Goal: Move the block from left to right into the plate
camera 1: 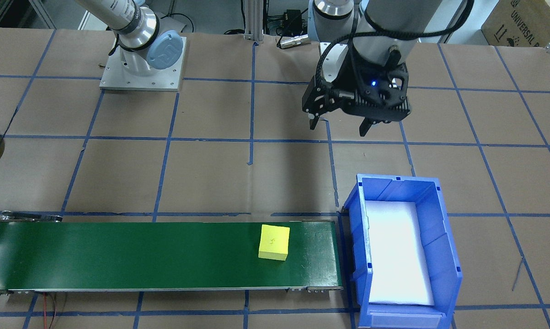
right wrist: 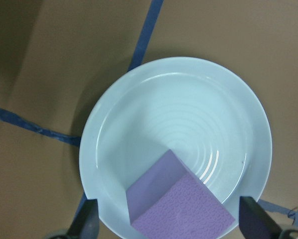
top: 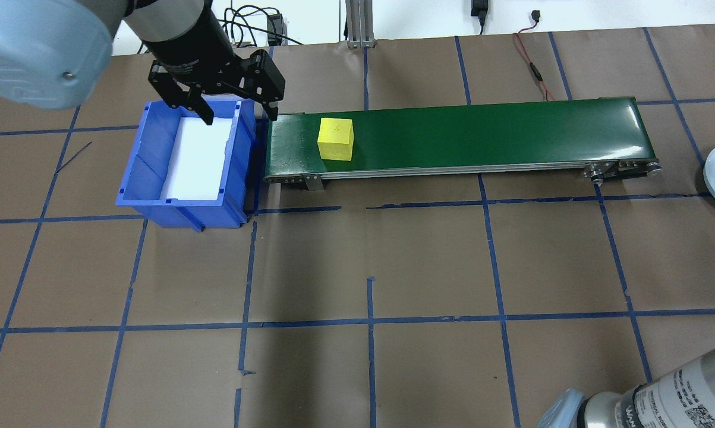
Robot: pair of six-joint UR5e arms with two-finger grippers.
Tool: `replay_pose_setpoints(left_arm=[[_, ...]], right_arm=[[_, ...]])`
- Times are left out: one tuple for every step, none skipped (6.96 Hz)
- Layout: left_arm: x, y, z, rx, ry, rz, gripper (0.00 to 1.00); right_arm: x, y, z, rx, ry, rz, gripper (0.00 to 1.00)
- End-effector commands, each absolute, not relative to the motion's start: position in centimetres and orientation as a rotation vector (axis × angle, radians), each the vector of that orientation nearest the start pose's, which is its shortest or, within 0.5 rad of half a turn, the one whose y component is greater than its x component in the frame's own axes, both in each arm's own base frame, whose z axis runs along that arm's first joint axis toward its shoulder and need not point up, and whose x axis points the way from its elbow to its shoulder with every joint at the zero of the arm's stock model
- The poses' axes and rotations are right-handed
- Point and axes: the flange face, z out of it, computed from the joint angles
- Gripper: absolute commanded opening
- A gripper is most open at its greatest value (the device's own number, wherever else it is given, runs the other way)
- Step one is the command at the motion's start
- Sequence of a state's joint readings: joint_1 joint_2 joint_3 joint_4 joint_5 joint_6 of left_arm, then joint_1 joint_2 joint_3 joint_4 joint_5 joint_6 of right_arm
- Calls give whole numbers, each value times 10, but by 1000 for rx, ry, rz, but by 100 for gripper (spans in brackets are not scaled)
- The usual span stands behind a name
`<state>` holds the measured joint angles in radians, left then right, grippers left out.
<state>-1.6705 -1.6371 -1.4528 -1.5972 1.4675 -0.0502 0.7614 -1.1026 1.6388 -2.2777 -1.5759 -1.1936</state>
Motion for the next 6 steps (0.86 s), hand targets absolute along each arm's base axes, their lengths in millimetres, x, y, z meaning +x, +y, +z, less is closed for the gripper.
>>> replay_pose_setpoints(left_arm=[[-176, -468, 503, 48, 3187, 124, 100], [-165, -468, 498, 50, 3069, 83, 100], [-160, -469, 503, 45, 3066, 57, 100], [-149, -472, 500, -4, 3076, 68, 100], [-140, -475, 500, 0, 3080, 71, 100], [-140, -476, 501, -6, 3120, 62, 100]], right_arm=[[-305, -559, 305, -489, 3171, -199, 100], [-238, -581, 330, -470, 3171, -207, 100], [-182, -592, 347, -454, 3162, -232, 100], [-136, -601, 352, -372, 3146, -225, 100], [-93, -610, 350, -332, 3136, -229, 100], [-60, -613, 348, -223, 3125, -220, 100]])
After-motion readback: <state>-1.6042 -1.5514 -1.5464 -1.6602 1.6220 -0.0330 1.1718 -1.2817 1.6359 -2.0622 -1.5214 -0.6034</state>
